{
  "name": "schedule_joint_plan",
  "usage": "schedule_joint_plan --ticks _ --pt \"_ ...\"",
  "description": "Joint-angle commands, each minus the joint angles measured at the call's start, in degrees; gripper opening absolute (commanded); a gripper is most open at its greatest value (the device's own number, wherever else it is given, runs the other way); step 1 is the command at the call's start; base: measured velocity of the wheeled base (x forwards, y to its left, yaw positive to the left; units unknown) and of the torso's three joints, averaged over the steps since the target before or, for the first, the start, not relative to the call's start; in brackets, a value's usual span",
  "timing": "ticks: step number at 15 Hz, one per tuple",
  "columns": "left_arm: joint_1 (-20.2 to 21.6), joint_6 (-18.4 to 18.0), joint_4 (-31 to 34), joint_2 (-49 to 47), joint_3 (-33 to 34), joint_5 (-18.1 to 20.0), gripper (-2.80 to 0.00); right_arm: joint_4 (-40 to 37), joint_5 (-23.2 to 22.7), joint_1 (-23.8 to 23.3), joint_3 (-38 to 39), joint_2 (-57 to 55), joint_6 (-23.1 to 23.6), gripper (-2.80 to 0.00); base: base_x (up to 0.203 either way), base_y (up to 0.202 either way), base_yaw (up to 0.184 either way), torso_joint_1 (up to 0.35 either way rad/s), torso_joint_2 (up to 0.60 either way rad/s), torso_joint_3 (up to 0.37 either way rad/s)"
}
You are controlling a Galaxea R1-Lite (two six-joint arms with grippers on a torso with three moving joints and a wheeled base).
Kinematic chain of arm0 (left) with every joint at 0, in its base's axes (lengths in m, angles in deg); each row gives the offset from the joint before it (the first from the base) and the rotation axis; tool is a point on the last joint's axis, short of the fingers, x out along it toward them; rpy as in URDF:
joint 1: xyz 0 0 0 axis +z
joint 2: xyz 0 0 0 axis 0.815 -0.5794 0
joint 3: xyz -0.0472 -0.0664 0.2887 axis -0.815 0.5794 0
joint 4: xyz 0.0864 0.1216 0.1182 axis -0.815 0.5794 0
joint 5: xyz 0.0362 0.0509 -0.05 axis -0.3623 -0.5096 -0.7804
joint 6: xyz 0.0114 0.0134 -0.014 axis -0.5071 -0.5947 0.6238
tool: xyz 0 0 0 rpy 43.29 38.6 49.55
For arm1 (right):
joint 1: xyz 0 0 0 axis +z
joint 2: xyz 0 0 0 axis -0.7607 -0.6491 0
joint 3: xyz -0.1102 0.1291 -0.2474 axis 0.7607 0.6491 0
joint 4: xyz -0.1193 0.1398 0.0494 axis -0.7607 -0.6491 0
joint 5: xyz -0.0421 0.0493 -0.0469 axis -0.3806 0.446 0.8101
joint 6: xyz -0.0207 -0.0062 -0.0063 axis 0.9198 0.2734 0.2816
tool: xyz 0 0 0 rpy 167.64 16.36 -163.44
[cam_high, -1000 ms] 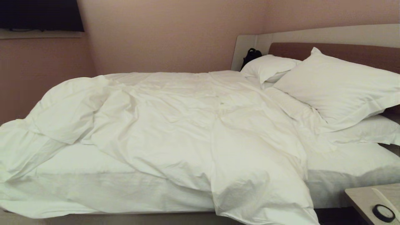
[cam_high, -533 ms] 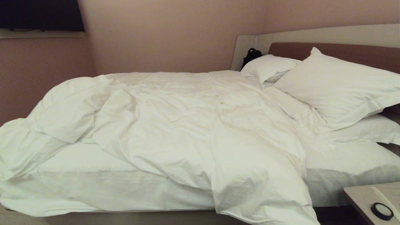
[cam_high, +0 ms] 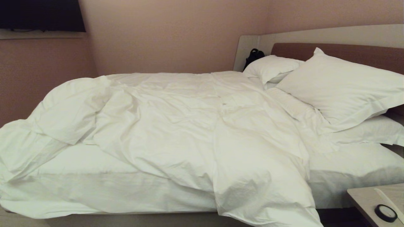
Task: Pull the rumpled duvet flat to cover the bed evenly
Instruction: Flatten the corners of the folded blanket
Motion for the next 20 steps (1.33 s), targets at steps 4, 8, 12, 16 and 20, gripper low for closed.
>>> schedule_joint_plan --ticks 4,8,12,16,20 --pt "0.00 0.01 0.00 0.00 0.00 -0.02 -2.80 6.21 -5.90 3.59 -4.26 -29.08 -14.73 -2.80 0.000 0.000 0.000 0.000 0.00 0.000" --pt "0.00 0.05 0.00 0.00 0.00 -0.02 -2.80 20.00 -11.53 0.64 -5.96 -52.62 -17.23 -2.80 0.000 0.000 0.000 0.000 0.00 0.000" --pt "0.00 0.01 -0.01 0.00 0.00 -0.02 -2.80 29.24 -34.03 -17.54 -10.97 -70.54 -9.82 -2.80 0.000 0.000 0.000 0.000 0.00 0.000" --pt "0.00 0.01 0.00 0.00 0.00 -0.02 -2.80 31.11 -45.22 -25.77 -12.54 -80.68 3.40 -2.80 0.000 0.000 0.000 0.000 0.00 0.000" --pt "0.00 0.04 0.00 0.00 0.00 -0.02 -2.80 31.06 -47.62 -26.43 -15.62 -88.86 11.28 -2.80 0.000 0.000 0.000 0.000 0.00 0.000"
